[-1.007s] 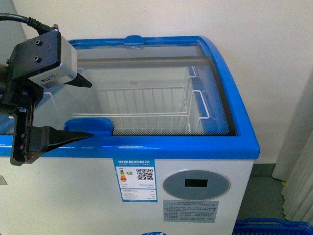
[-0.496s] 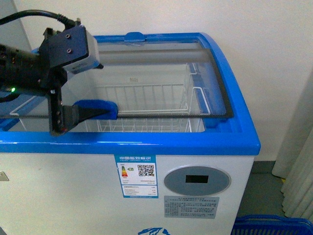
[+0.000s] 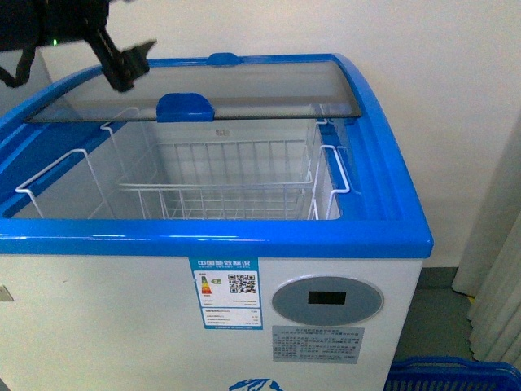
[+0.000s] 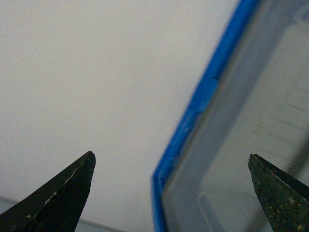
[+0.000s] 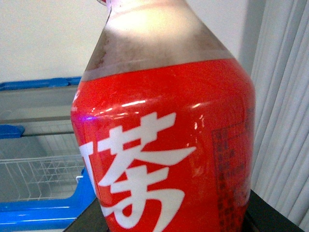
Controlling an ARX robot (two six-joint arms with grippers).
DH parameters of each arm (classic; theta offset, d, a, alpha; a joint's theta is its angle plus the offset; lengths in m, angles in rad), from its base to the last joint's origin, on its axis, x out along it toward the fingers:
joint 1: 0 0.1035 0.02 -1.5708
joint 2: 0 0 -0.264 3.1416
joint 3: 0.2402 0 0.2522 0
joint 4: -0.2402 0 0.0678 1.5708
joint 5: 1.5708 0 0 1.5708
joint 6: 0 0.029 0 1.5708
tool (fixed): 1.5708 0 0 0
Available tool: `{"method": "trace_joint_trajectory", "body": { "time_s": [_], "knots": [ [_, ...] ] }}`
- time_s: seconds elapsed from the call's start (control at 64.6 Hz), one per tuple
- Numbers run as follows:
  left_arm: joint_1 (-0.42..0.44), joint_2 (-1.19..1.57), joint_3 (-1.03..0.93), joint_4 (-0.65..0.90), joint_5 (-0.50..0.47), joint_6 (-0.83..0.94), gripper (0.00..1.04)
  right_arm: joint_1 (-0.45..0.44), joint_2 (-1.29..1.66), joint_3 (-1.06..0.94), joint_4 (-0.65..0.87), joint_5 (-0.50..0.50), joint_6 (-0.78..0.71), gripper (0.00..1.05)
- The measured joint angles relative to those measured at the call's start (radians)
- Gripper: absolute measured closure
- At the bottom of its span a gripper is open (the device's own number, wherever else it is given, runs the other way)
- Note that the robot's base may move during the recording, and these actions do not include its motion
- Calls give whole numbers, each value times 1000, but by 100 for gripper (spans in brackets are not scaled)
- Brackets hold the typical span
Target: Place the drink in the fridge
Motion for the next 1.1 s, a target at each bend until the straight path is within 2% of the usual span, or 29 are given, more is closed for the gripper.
{"method": "trace_joint_trajectory", "body": {
  "time_s": [0.139,0.263,0.31,0.418,0.589,0.713,0.744,0.806,0.867,0.945,1.022,1.1],
  "knots": [
    [-7,-24,0,-21,-125,-201,8,0,0,0,0,0,0,66],
    [-1,-124,-80,-122,-200,-515,8,0,0,0,0,0,0,66],
    [5,-206,-150,-173,-198,-678,8,0,0,0,0,0,0,66],
    [7,-438,-367,-270,-156,-930,8,0,0,0,0,0,0,66],
    [18,-880,-816,-466,-40,-1176,8,0,0,0,0,0,0,66],
    [56,-1152,-1010,-575,-16,-1268,9,0,0,0,0,0,0,66],
    [53,-1191,-1043,-547,-61,-1253,11,0,0,0,0,0,0,66],
    [78,-1338,-1169,-400,-190,-1180,24,0,0,0,0,0,0,66],
    [97,-1454,-1239,-404,-237,-1143,32,0,0,0,0,0,0,66],
    [103,-1583,-1308,-451,-243,-1119,43,-11,9,6,-22,-18,3,66],
    [103,-1661,-1356,-460,-240,-1100,55,-86,56,101,-249,-213,-1,66],
    [103,-1687,-1374,-460,-240,-1093,66,-147,97,147,-389,-392,-41,66]
  ]
}}
